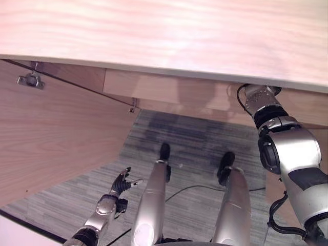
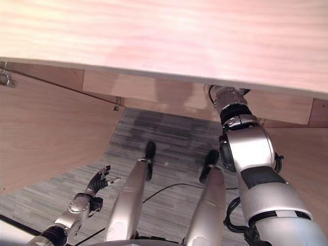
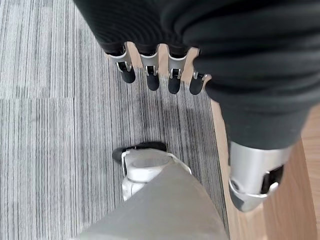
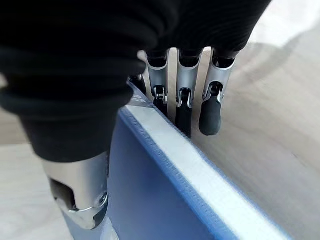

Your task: Put the empty folder in the office cabinet

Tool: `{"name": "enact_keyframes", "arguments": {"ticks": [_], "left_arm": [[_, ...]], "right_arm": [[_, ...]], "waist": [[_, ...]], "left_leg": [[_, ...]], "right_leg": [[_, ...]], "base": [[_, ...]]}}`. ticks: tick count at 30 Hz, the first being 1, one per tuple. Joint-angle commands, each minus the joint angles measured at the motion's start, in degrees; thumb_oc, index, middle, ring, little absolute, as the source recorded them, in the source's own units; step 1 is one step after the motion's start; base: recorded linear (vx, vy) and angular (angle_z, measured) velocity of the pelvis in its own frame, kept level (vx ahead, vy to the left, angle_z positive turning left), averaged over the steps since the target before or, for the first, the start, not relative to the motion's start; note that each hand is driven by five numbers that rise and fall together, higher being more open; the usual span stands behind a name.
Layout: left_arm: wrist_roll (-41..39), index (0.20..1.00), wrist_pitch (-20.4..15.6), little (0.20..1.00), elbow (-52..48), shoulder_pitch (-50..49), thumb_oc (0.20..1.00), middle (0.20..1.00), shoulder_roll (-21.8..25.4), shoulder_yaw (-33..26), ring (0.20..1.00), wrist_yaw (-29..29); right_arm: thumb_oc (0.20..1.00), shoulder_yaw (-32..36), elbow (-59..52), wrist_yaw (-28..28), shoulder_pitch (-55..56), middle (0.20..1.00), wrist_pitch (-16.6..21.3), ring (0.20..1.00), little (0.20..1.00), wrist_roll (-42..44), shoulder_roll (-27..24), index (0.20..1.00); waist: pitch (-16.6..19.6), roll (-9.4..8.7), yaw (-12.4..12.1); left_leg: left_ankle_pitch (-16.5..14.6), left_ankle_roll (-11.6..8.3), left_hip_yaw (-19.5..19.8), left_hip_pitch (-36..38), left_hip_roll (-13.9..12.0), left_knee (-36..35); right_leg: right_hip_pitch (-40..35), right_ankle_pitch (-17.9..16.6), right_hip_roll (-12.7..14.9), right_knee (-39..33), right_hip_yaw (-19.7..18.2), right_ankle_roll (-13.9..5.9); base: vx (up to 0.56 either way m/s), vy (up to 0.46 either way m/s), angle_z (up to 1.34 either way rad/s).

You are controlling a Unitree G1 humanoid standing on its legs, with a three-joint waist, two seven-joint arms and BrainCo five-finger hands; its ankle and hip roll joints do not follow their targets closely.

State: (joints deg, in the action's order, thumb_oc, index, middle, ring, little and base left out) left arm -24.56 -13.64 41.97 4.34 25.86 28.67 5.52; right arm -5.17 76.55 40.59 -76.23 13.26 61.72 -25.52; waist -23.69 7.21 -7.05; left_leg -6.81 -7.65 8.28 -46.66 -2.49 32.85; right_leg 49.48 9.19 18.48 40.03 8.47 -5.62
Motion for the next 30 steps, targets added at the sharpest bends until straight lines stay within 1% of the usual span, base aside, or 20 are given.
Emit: {"name": "enact_keyframes", "arguments": {"ticks": [1, 2, 6, 11, 14, 16, 18, 20, 30], "left_arm": [[-0.6, 1.0, -0.1, 1.0, -1.8, -3.1, 1.0, 1.0, 5.1, 0.2, 1.0, -2.2], [-0.2, 1.0, -0.3, 1.0, -2.6, -3.0, 1.0, 1.0, 5.8, 0.8, 1.0, -3.2], [0.5, 1.0, -0.7, 1.0, -2.9, -2.1, 1.0, 1.0, 6.2, 2.0, 1.0, -4.6], [0.1, 1.0, -0.8, 1.0, -3.5, -1.6, 1.0, 1.0, 5.8, 2.4, 1.0, -4.8], [0.0, 1.0, -0.9, 1.0, -3.4, -0.8, 1.0, 1.0, 5.4, 2.1, 1.0, -4.2], [-0.3, 1.0, -0.8, 1.0, -3.3, -0.2, 1.0, 1.0, 5.1, 2.0, 1.0, -3.8], [0.1, 1.0, -0.6, 1.0, -2.5, 0.8, 1.0, 1.0, 4.0, 2.2, 1.0, -2.6], [0.3, 1.0, -0.5, 1.0, -1.4, 1.1, 1.0, 1.0, 3.0, 1.8, 1.0, -2.0], [0.0, 1.0, -0.9, 1.0, -1.0, 1.4, 1.0, 1.0, 2.3, 1.1, 1.0, -1.7]], "right_arm": [[1.0, -7.7, -7.7, -9.2, -14.0, 1.0, 4.0, 1.0, 1.0, -7.1, -11.9, 1.0], [1.0, -8.5, -5.5, -10.3, -15.4, 1.0, 3.5, 1.0, 1.0, -7.0, -14.6, 1.0], [1.0, -9.1, 0.3, -13.4, -15.4, 1.0, 1.2, 1.0, 1.0, -6.1, -18.8, 1.0], [1.0, -4.9, 3.6, -15.0, -10.6, 1.0, 0.8, 1.0, 1.0, -2.0, -20.6, 1.0], [1.0, -1.7, 5.0, -15.2, -6.6, 1.0, 0.7, 1.0, 1.0, -0.1, -19.5, 1.0], [1.0, 0.7, 5.9, -14.9, -3.4, 1.0, 0.9, 1.0, 1.0, 1.4, -17.5, 1.0], [1.0, 4.0, 6.7, -14.3, 1.1, 1.0, 1.2, 1.0, 1.0, 3.7, -13.0, 1.0], [1.0, 5.8, 6.9, -14.4, 4.7, 1.0, 1.2, 1.0, 1.0, 4.8, -9.0, 1.0], [1.0, 8.1, 6.8, -15.0, 9.2, 1.0, 1.4, 1.0, 1.0, 5.8, -7.0, 1.0]], "waist": [[-0.6, 0.52, -2.8], [-0.3, 0.7, -3.4], [0.3, 1.02, -4.7], [0.5, 1.57, -5.7], [0.3, 1.8, -5.9], [0.1, 1.95, -5.8], [-0.2, 2.26, -5.4], [-0.5, 2.65, -5.1], [-0.9, 2.8, -4.8]], "left_leg": [[-4.2, 0.13, 2.4, 4.6, -0.7, -3.7], [-4.1, 0.02, 2.7, 4.8, -0.6, -4.0], [-4.0, 0.02, 3.2, 5.4, -0.5, -4.4], [-4.0, 0.14, 3.7, 5.8, -0.4, -4.5], [-4.1, 0.2, 3.8, 5.9, -0.3, -4.5], [-4.2, 0.24, 3.8, 5.9, -0.4, -4.5], [-4.3, 0.33, 3.5, 5.4, -0.3, -4.1], [-4.0, 0.33, 3.3, 5.3, -0.3, -4.6], [-3.7, 0.28, 3.5, 5.8, -0.2, -5.0]], "right_leg": [[-9.0, 8.7, 0.6, 4.3, 1.2, -2.77], [-9.6, 8.7, 0.8, 3.9, 1.6, -2.95], [-10.9, 8.6, 1.1, 3.4, 2.1, -3.29], [-11.8, 8.7, 1.3, 3.2, 2.7, -3.55], [-12.1, 8.8, 1.3, 3.1, 2.8, -3.6], [-11.9, 8.9, 1.2, 3.1, 2.9, -3.63], [-11.4, 9.1, 1.1, 3.5, 2.8, -3.57], [-11.2, 9.1, 1.1, 3.3, 2.8, -3.52], [-11.4, 9.1, 1.2, 3.2, 3.2, -3.46]], "base": [[0.0, -0.027, 0.04], [0.0, -0.029, 0.06], [0.0, -0.027, 0.12], [0.0, -0.008, 0.07], [0.0, 0.001, 0.01], [0.0, 0.0, 0.0], [-0.03, 0.016, -0.03], [0.0, 0.0, 0.0], [0.0, -0.002, 0.01]]}}
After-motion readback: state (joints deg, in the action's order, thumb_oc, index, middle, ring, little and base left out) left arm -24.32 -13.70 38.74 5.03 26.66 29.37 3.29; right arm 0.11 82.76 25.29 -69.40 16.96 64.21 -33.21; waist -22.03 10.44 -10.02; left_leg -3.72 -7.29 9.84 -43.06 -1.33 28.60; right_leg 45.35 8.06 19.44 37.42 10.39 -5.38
